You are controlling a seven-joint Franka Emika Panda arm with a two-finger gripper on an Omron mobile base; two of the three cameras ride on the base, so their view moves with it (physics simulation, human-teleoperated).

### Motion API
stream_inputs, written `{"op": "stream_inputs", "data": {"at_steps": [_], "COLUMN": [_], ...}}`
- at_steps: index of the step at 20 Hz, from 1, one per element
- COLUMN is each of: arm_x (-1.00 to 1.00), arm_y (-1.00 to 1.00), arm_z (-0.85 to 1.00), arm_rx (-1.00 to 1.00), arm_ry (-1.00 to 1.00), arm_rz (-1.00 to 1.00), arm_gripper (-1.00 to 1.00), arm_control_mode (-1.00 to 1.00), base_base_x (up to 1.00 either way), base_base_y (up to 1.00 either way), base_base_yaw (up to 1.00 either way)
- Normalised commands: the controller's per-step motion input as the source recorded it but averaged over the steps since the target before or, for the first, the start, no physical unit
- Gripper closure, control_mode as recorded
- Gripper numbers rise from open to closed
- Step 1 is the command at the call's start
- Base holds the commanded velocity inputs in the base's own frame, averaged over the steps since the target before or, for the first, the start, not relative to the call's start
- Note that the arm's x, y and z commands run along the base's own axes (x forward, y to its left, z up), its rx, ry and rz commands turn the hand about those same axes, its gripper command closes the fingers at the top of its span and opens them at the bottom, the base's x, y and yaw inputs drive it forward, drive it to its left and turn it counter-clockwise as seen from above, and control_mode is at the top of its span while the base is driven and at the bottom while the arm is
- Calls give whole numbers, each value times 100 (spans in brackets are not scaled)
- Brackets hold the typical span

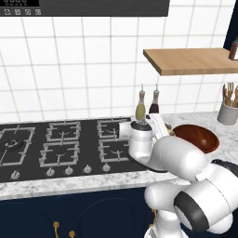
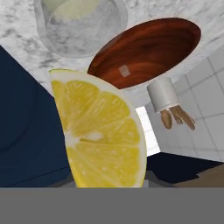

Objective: Grab a lemon wedge from the fridge and one ice cube from the ice bowl, and put them in the glass of lemonade.

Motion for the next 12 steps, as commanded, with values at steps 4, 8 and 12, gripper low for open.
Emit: {"op": "stream_inputs", "data": {"at_steps": [4,8,12], "arm_x": [-13,0,0], "arm_y": [-4,0,3], "arm_z": [0,-12,-23], "arm_rx": [0,-2,-4], "arm_ry": [1,0,0], "arm_rz": [-11,-7,-8], "arm_gripper": [100,100,100], "arm_control_mode": [-100,-100,-100], "base_base_x": [0,0,0], "base_base_y": [0,0,0], "base_base_yaw": [0,0,0]}}
